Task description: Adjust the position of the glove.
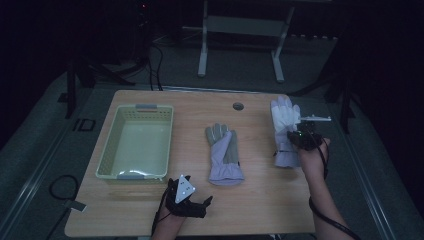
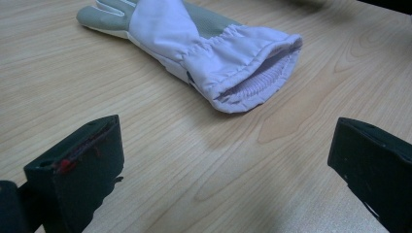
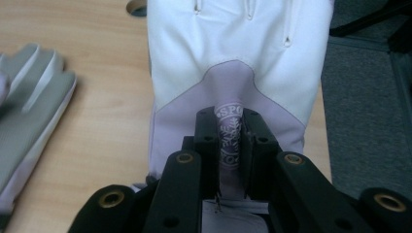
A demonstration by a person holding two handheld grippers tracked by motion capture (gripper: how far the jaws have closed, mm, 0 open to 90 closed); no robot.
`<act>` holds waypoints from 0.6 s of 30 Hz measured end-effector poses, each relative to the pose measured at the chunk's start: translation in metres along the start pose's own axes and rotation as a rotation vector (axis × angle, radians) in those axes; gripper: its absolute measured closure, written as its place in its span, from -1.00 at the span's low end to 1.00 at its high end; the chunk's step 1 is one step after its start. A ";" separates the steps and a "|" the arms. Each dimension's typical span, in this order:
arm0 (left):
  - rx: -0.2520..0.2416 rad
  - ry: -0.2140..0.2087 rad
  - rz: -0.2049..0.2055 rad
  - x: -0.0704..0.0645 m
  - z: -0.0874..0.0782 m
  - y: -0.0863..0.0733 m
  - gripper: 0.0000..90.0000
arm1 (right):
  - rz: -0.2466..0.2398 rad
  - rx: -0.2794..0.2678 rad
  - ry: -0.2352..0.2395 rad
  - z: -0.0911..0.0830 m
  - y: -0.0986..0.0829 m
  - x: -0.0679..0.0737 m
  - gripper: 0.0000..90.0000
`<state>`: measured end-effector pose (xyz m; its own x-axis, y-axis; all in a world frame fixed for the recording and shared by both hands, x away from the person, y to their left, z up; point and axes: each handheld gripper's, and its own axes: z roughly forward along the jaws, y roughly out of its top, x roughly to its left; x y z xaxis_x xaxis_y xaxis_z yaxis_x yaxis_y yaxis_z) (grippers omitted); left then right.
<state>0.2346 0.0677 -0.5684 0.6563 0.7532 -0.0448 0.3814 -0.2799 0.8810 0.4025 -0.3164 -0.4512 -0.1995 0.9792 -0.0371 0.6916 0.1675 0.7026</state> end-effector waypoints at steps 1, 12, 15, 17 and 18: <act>-0.001 0.001 0.001 0.000 0.000 0.000 -1.00 | 0.008 -0.007 0.002 -0.003 -0.001 0.000 0.77; -0.004 0.002 -0.001 0.000 0.000 0.000 -1.00 | 0.077 -0.027 -0.014 -0.034 -0.028 0.013 0.77; -0.005 0.000 -0.002 0.000 -0.001 0.000 -1.00 | 0.094 -0.011 -0.015 -0.031 -0.042 0.014 0.77; -0.004 0.001 -0.001 0.000 0.000 0.000 -1.00 | 0.114 0.002 -0.012 -0.027 -0.050 0.014 0.77; -0.004 0.001 0.001 0.000 -0.001 0.000 -1.00 | 0.112 0.006 -0.017 -0.025 -0.053 0.015 0.76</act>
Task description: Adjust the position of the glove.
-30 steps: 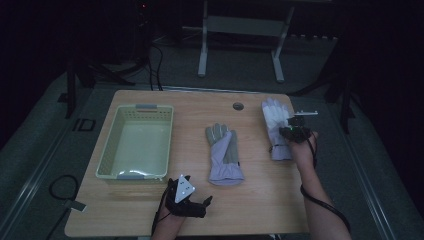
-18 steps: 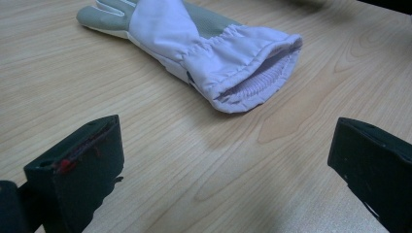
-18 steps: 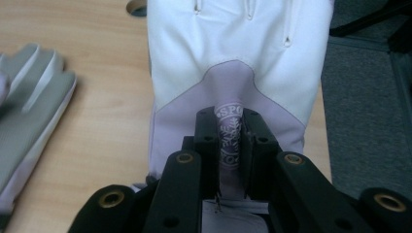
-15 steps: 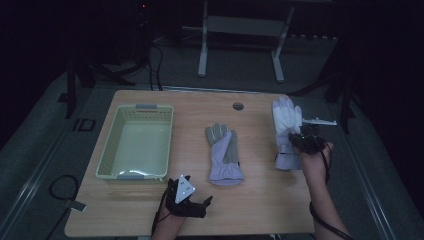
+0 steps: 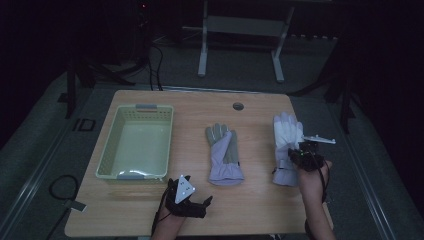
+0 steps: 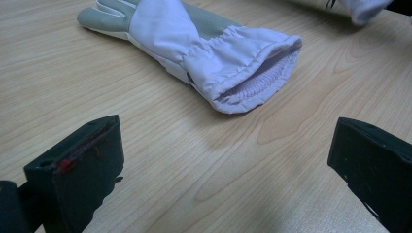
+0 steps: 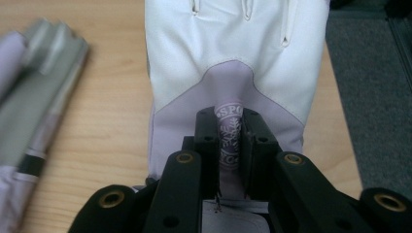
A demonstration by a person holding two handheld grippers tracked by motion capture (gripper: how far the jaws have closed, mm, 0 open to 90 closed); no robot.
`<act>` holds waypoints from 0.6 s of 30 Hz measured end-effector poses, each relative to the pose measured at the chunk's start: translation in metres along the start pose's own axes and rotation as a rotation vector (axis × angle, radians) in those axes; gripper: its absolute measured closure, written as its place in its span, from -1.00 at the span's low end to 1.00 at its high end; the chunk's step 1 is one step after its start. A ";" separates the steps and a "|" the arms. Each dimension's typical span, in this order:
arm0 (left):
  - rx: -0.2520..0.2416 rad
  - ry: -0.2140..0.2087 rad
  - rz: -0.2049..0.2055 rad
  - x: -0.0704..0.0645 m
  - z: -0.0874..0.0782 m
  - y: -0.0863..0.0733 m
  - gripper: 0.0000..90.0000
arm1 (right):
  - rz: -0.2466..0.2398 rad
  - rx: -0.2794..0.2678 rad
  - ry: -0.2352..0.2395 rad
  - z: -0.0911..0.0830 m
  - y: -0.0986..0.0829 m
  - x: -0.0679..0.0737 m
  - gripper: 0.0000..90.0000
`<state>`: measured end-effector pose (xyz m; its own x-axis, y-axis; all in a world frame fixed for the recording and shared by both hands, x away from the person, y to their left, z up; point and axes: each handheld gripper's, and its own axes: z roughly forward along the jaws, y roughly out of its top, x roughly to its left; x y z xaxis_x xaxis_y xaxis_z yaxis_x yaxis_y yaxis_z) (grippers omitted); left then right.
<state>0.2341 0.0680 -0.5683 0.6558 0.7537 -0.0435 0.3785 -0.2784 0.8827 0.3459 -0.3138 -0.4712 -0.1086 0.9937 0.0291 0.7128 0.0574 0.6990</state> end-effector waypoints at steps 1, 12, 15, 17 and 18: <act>0.000 0.000 0.000 0.000 0.000 0.000 -1.00 | 0.001 0.019 0.001 0.006 -0.005 0.000 0.76; 0.003 -0.002 0.005 0.000 0.000 0.000 -1.00 | -0.008 0.106 0.009 0.048 -0.014 0.001 0.61; 0.005 -0.003 0.006 0.000 0.000 0.000 -1.00 | -0.021 0.111 0.018 0.057 -0.018 0.002 0.46; 0.004 -0.002 0.006 -0.001 0.001 0.000 -1.00 | -0.016 0.110 0.026 0.057 -0.018 0.000 0.41; 0.003 -0.002 0.006 -0.001 0.001 0.000 -1.00 | -0.009 0.112 0.033 0.057 -0.017 -0.001 0.39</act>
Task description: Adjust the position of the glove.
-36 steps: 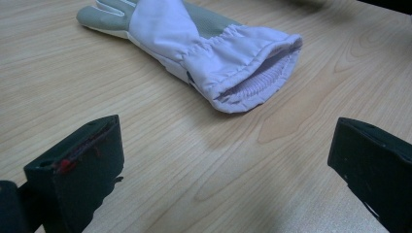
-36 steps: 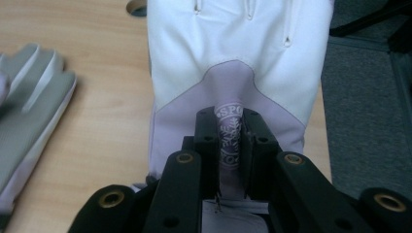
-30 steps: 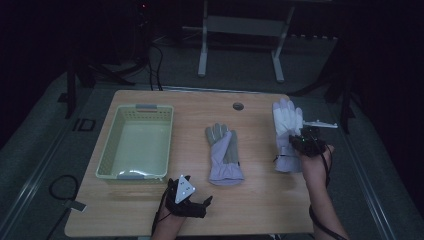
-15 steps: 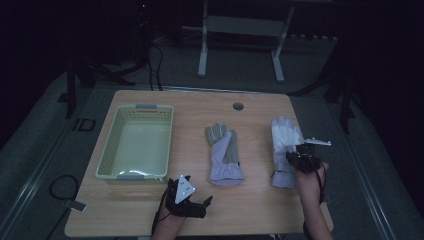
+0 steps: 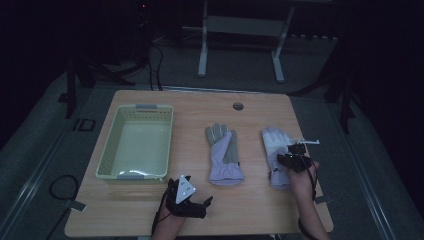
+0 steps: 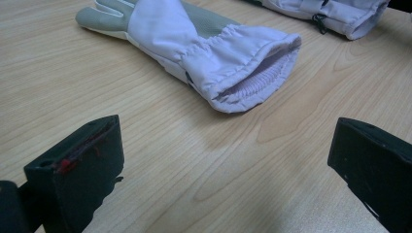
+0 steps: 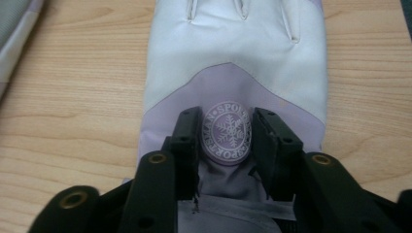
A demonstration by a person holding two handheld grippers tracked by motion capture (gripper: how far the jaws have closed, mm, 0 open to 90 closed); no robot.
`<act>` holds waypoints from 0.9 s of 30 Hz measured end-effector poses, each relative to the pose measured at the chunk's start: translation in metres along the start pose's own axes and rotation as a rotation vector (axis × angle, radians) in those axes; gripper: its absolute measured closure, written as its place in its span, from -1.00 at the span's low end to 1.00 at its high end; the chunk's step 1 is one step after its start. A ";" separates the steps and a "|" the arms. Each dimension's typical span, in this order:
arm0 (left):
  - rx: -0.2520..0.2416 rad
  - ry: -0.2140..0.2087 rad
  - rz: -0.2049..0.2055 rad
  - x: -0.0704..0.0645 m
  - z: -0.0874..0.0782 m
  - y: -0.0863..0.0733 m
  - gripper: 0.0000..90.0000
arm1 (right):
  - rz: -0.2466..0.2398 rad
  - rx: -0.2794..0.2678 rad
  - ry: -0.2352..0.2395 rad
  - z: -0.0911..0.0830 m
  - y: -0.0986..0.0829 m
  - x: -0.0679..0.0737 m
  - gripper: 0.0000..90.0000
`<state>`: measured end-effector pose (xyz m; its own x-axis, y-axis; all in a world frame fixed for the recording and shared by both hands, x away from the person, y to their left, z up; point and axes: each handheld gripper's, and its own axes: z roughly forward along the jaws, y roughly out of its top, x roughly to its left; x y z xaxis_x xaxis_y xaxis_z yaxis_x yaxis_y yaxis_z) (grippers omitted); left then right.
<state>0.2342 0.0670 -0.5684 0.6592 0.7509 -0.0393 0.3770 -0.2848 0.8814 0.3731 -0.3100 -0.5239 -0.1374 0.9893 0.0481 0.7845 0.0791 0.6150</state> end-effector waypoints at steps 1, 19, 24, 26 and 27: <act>0.000 0.000 0.001 0.000 0.000 0.000 -1.00 | 0.000 0.004 0.011 -0.001 0.001 -0.002 0.36; 0.006 0.002 0.002 0.000 0.000 0.000 -1.00 | -0.251 -0.001 0.141 -0.023 0.013 -0.017 0.15; 0.006 0.004 0.003 0.000 0.000 0.000 -1.00 | -0.332 -0.028 0.148 -0.031 0.012 -0.026 0.14; 0.006 0.004 0.002 0.000 0.000 0.000 -1.00 | -0.358 -0.035 0.156 -0.034 0.013 -0.030 0.13; 0.006 0.003 0.002 0.000 0.000 0.000 -1.00 | -0.377 -0.036 0.168 -0.036 0.013 -0.032 0.13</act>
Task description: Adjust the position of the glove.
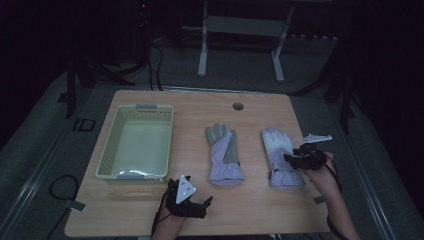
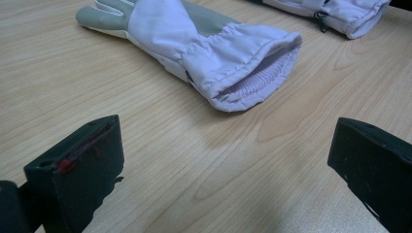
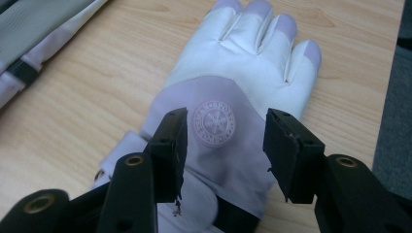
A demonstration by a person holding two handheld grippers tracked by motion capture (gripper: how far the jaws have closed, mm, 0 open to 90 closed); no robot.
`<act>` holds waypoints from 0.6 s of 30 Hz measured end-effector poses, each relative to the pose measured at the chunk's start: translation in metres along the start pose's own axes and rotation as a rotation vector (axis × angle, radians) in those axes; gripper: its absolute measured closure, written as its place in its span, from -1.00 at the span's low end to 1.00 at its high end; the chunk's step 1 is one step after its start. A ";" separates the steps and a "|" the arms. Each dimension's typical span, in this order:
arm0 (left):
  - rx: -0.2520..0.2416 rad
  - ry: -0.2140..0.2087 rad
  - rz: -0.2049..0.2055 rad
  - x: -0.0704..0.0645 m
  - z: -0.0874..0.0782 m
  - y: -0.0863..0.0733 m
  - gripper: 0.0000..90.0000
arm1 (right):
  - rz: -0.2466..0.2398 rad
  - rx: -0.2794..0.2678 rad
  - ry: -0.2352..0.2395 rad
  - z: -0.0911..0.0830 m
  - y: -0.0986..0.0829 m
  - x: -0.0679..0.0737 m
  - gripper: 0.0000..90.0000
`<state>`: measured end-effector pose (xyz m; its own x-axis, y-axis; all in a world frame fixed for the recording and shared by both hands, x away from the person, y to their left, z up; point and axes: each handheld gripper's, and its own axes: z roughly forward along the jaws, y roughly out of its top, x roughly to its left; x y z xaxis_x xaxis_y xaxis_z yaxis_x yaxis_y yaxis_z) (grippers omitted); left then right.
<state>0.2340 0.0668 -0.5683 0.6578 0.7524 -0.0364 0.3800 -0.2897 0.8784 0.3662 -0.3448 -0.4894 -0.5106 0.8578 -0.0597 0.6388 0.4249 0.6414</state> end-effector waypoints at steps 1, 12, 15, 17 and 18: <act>0.000 0.000 0.000 0.000 0.000 0.000 -1.00 | -0.026 -0.007 0.005 -0.002 0.000 -0.001 0.13; -0.001 -0.002 -0.004 0.001 0.000 0.000 -1.00 | -0.053 -0.053 0.053 0.005 -0.005 -0.014 0.05; -0.004 -0.004 -0.011 0.001 0.000 0.000 -1.00 | -0.042 -0.040 0.068 0.015 -0.010 -0.011 0.03; -0.002 -0.003 -0.007 0.001 0.000 0.000 -1.00 | -0.033 -0.030 0.073 0.023 -0.013 -0.010 0.04; -0.002 -0.003 -0.005 0.001 0.000 0.000 -1.00 | -0.030 -0.027 0.079 0.026 -0.014 -0.009 0.06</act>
<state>0.2344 0.0674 -0.5684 0.6579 0.7519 -0.0426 0.3825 -0.2849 0.8789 0.3768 -0.3512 -0.5182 -0.5736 0.8189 -0.0196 0.6076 0.4413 0.6604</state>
